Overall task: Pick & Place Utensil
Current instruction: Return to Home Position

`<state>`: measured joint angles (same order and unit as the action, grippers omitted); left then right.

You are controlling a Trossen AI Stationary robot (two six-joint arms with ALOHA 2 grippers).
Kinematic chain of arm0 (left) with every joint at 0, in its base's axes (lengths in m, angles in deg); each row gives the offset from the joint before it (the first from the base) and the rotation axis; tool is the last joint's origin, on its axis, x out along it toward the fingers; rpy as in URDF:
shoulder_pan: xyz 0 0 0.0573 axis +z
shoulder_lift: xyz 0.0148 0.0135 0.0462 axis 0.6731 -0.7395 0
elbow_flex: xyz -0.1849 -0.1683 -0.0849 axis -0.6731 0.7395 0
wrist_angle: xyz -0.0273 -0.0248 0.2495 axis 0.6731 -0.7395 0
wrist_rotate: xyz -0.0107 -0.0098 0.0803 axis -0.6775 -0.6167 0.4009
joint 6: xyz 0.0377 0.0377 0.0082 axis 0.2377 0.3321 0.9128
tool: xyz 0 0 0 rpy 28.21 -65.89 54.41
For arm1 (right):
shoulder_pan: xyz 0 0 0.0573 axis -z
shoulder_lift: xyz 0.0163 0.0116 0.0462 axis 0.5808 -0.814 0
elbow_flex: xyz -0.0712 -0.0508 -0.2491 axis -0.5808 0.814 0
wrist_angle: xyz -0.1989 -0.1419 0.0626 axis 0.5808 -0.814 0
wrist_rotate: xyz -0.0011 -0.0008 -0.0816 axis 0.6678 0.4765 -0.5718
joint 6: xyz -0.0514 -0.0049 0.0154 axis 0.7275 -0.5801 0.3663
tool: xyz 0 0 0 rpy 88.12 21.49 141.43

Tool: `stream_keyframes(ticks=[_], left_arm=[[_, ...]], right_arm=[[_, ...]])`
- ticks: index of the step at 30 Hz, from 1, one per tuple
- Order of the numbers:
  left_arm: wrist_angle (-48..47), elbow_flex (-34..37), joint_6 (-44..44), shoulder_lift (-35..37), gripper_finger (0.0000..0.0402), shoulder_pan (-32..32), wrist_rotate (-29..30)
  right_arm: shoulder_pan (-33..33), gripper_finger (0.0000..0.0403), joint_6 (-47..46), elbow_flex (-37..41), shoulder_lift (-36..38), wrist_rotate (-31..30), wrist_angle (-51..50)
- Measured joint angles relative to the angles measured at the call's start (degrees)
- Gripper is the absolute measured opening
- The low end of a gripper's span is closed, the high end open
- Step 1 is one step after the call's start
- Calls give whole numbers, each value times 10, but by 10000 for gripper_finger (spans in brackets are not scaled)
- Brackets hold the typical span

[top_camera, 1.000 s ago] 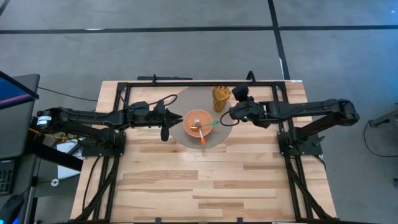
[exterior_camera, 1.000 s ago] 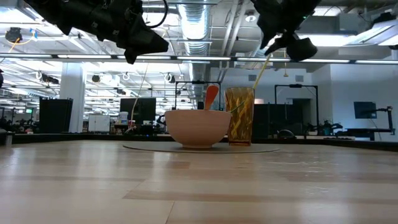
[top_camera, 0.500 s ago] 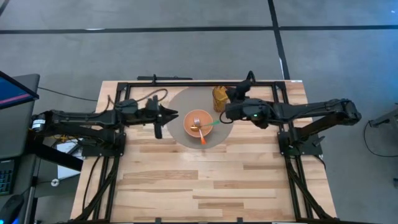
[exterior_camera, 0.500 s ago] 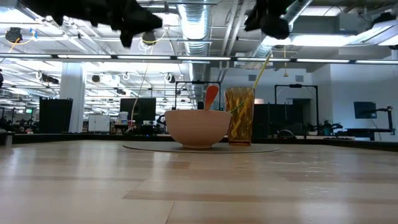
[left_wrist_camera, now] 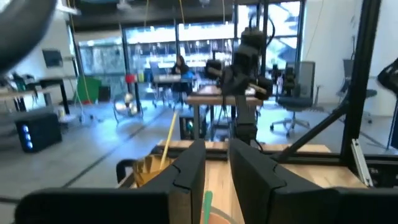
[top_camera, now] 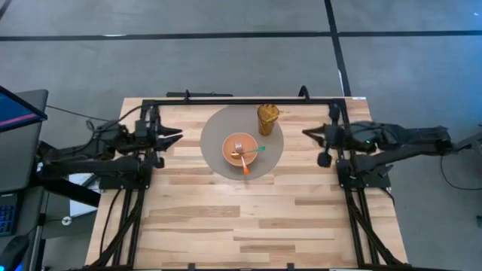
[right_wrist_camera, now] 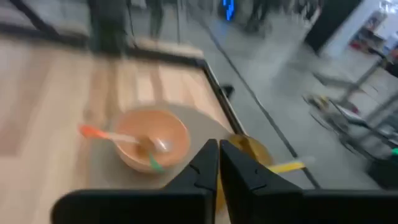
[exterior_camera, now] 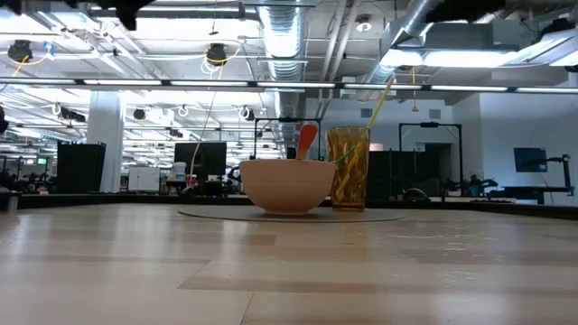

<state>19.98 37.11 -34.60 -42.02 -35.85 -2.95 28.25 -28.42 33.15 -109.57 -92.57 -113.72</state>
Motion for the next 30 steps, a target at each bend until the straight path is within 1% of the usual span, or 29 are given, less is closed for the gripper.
stream_keyframes(ticks=[3,6,9,11,12,14,18,20,22,25,27,30], left_arm=[[-2,45,10,70,76,0,5],[-2,94,0,149,76,0,11],[4,130,-9,227,76,0,10],[17,141,-8,232,76,0,10],[3,144,-6,230,76,0,11],[20,142,-5,209,76,1,10],[12,154,-9,201,76,-1,10],[12,159,-16,210,76,0,10],[17,167,-21,216,76,0,8],[12,187,-22,231,76,0,-3],[20,199,-23,232,76,0,-3],[18,208,-24,232,76,0,-3]], right_arm=[[-7,2,-18,95,89,8,84],[-13,5,-19,182,184,6,168],[-18,5,-18,251,270,8,213],[-18,3,-16,277,322,11,213],[-18,2,-22,285,348,21,209],[-17,1,-36,301,386,61,201],[-22,1,-58,309,384,125,174],[-24,1,-59,313,374,132,190],[-30,1,-58,335,382,143,185],[-38,1,-55,370,387,158,262],[-41,1,-56,394,387,159,280],[-48,1,-83,421,387,160,323]])
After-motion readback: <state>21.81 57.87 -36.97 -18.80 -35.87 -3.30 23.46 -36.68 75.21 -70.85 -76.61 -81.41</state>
